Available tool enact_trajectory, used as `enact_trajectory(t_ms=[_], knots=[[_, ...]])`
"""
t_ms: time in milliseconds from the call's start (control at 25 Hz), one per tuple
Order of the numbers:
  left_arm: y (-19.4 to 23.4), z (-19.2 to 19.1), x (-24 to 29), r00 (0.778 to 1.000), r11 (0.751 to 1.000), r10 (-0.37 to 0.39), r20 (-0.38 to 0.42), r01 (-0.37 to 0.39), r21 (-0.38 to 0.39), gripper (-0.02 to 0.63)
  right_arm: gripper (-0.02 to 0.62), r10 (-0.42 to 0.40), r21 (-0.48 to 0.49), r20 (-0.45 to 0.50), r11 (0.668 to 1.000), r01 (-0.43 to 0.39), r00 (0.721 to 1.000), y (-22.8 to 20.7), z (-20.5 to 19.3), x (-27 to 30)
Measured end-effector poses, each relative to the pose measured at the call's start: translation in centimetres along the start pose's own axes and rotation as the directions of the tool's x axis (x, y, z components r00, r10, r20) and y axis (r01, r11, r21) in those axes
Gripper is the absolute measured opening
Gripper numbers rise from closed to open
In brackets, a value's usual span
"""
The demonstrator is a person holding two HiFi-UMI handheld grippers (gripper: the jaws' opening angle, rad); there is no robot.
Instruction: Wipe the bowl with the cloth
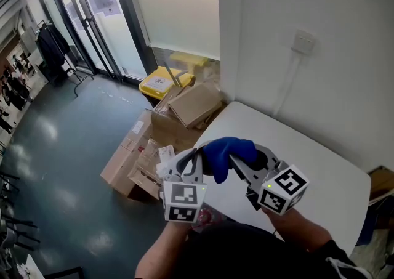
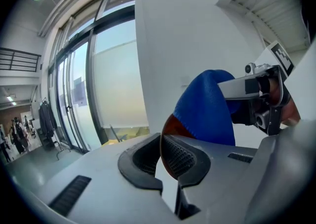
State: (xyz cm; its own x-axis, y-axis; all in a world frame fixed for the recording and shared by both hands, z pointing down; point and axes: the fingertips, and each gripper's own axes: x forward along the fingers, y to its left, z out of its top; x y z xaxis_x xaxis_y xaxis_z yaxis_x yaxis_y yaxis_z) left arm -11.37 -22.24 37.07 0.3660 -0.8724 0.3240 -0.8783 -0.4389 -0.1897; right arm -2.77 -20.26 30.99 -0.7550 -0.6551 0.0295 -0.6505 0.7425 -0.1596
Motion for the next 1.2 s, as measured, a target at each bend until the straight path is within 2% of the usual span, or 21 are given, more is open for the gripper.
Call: enact_trajectory(t_ms=[80, 200, 360, 440, 560, 680, 800, 960, 1040, 1200], knots=[[-0.7, -0.2, 0.1, 0.999, 0.999, -0.02, -0.028, 0.021, 0.03, 0.02, 0.077, 0.007, -0.014, -0.018, 1.0, -0.008, 1.0, 0.3, -0.2, 0.2], [-1.9, 0.1, 0.1, 0.998, 0.992, -0.041, -0.056, 0.047, 0.116, 0.02, 0.077, 0.039, -0.018, -0.05, 0.999, -0.04, 0.998, 1.3, -0.7, 0.8], [-3.3, 1.1, 0.0, 0.997, 0.972, -0.028, -0.066, 0.043, 0.232, 0.02, 0.077, 0.063, -0.03, -0.081, 0.997, -0.065, 0.995, 2.4, -1.3, 1.2], [-3.4, 1.4, -0.2, 0.998, 0.966, -0.021, -0.065, 0.037, 0.258, 0.02, 0.077, 0.055, -0.054, -0.088, 0.997, -0.06, 0.995, 2.4, -1.4, 1.1], [-3.0, 1.6, -0.5, 0.998, 0.979, -0.041, -0.055, 0.051, 0.197, 0.02, 0.077, 0.032, -0.102, -0.103, 0.994, -0.042, 0.994, 2.0, -1.6, 0.8], [-1.6, 2.0, -1.1, 0.999, 0.988, -0.021, -0.037, 0.026, 0.149, 0.02, 0.077, 0.014, -0.107, -0.12, 0.994, -0.027, 0.993, 1.5, -2.2, 0.4], [-0.3, 2.5, -1.8, 1.0, 0.988, 0.012, -0.022, -0.008, 0.153, 0.02, 0.077, -0.01, -0.094, -0.097, 0.996, 0.0, 0.995, 0.6, -1.8, -0.6], [0.6, 2.8, -2.5, 0.998, 0.975, 0.06, -0.022, -0.053, 0.214, 0.02, 0.077, -0.043, -0.108, -0.045, 0.993, 0.038, 0.998, -0.6, 0.0, -1.5], [0.9, 2.9, -2.6, 0.997, 0.973, 0.073, -0.019, -0.068, 0.219, 0.02, 0.077, -0.044, -0.121, -0.037, 0.992, 0.04, 0.998, -0.6, 0.3, -1.6], [2.0, 3.1, -3.3, 0.999, 0.993, 0.04, 0.0, -0.04, 0.113, 0.02, 0.077, -0.028, -0.098, -0.052, 0.995, 0.022, 0.998, 0.3, -0.6, -1.4]])
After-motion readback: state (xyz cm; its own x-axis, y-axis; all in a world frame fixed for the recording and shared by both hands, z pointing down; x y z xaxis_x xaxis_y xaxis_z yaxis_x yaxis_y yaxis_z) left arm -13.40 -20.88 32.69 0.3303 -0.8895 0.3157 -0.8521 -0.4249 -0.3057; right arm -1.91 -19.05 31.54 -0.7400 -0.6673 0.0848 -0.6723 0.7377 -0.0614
